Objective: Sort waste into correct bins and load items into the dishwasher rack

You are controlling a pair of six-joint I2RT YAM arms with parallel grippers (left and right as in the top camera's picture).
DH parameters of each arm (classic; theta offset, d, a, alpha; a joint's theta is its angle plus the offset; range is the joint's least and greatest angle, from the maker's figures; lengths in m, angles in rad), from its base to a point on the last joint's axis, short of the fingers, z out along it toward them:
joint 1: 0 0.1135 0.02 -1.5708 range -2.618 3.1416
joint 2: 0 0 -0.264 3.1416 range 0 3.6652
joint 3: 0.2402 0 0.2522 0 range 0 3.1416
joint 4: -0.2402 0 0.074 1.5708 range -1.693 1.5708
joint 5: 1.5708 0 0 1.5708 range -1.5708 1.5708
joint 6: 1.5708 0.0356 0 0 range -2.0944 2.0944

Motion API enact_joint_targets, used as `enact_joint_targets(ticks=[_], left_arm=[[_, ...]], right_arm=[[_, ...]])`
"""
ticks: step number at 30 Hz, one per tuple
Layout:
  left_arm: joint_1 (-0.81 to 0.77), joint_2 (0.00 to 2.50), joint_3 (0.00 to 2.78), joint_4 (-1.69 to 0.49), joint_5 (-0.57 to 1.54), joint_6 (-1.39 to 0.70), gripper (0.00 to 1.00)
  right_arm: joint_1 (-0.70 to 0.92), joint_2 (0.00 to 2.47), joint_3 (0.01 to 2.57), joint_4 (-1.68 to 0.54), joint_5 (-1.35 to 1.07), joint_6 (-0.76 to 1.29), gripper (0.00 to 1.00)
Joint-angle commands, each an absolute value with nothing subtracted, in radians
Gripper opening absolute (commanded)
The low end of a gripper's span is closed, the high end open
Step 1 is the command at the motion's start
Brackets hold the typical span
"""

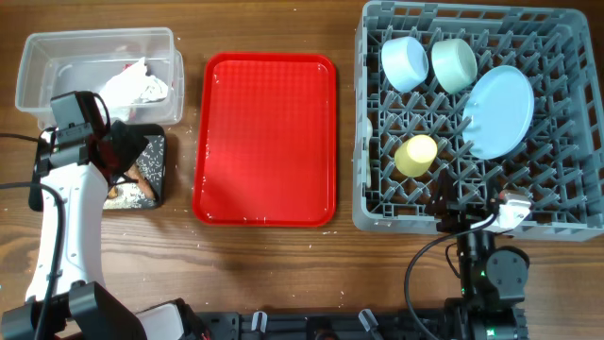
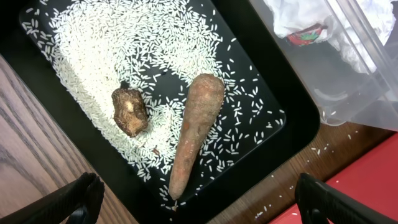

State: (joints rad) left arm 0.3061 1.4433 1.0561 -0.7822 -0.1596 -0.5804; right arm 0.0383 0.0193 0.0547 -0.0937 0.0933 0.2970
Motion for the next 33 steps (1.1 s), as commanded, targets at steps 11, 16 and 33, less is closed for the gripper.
enact_joint_targets(ticks=[11,16,33], left_arm=[[0.31,1.443,1.065,-0.782,-0.165,-0.568,1.0],[0.31,1.436,1.063,-0.785,-0.16,-0.568,1.0],[0.026,0.511,0.59,-0.286,0.052,-0.205,1.0]], right_arm=[[0.035,0.009,0.006,0.015,0.069,0.318,1.0],[0.035,0.009,0.006,0.015,0.069,0.318,1.0],[0.035,0.009,0.006,0.015,0.069,0.317,1.0]])
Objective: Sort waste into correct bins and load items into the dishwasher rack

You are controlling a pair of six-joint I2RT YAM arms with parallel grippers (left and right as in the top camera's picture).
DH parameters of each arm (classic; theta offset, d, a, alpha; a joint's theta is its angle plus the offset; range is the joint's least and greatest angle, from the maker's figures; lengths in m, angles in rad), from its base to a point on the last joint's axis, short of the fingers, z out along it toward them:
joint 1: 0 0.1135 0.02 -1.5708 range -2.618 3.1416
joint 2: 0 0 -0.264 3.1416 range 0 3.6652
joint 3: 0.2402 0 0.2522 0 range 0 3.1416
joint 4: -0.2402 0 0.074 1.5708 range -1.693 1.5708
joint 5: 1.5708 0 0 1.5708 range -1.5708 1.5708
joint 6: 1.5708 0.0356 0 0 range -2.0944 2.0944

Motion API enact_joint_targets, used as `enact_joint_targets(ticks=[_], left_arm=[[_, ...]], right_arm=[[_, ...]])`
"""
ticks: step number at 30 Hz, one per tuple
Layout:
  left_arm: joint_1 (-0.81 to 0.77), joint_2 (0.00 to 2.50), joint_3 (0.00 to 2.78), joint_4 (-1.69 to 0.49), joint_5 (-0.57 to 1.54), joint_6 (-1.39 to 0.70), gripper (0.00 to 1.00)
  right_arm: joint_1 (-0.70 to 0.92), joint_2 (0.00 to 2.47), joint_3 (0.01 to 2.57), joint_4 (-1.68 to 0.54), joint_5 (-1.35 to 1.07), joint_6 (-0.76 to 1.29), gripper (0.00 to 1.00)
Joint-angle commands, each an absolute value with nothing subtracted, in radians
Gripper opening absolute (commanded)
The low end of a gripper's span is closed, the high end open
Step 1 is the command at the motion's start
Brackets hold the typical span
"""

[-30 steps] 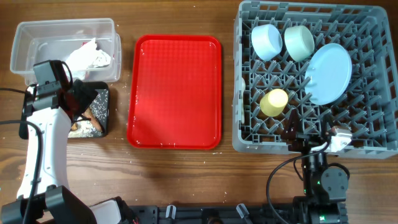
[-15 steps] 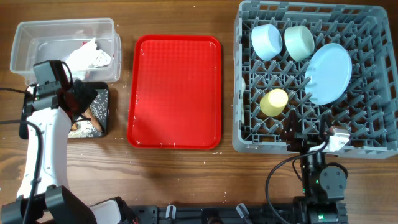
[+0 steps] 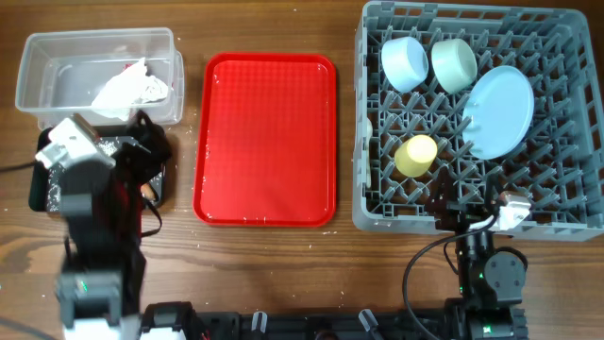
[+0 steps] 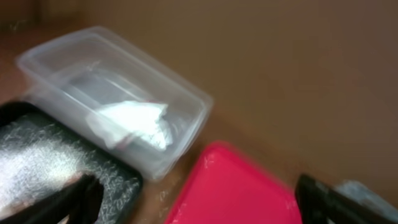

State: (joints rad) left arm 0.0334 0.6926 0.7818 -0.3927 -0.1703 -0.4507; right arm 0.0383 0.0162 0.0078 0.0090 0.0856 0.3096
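Observation:
My left gripper [image 4: 199, 200] is open and holds nothing; its dark fingers [image 4: 78, 196] stand wide apart at the frame's bottom corners. It hangs tilted over the black food tray [image 4: 43, 155] strewn with rice, facing the clear bin [image 4: 155, 93] holding crumpled white paper [image 4: 134, 124]. Overhead, the left arm [image 3: 94, 189] covers most of the black tray [image 3: 42, 184]. The grey dishwasher rack [image 3: 566, 203] holds two bowls [image 3: 406, 61], a pale blue plate [image 3: 498, 111] and a yellow cup [image 3: 415, 154]. My right gripper [image 3: 472, 210] rests folded at the rack's front edge.
A red serving tray [image 3: 266, 137] lies between the bins and the rack, with bare wooden table [image 3: 283, 264] in front of it. Grains of rice are scattered on the wood by the red tray's left edge.
The left arm has drawn back and tilted up. Its camera looked straight down on the carrot and a brown lump in the rice; now it looks across at the clear bin and red tray.

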Motion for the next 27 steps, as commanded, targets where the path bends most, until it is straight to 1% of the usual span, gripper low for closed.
enact_joint_targets(ticks=[1,8,12,16,27], left_arm=[[0.026,0.47,0.542,-0.259,0.082,-0.176,1.0],[0.026,0.185,0.168,-0.057,0.115,-0.168,1.0],[0.026,0.07,0.054,-0.037,0.11,-0.168,1.0],[0.026,0.002,0.006,-0.068,0.105,-0.168,1.0],[0.037,0.006,0.006,-0.068,0.1,-0.168,1.0]], right_arm=[[0.035,0.009,0.006,0.015,0.069,0.318,1.0],[0.035,0.009,0.006,0.015,0.069,0.318,1.0],[0.035,0.009,0.006,0.015,0.069,0.318,1.0],[0.035,0.009,0.006,0.015,0.069,0.318,1.0],[0.035,0.009,0.006,0.015,0.069,0.317,1.0]])
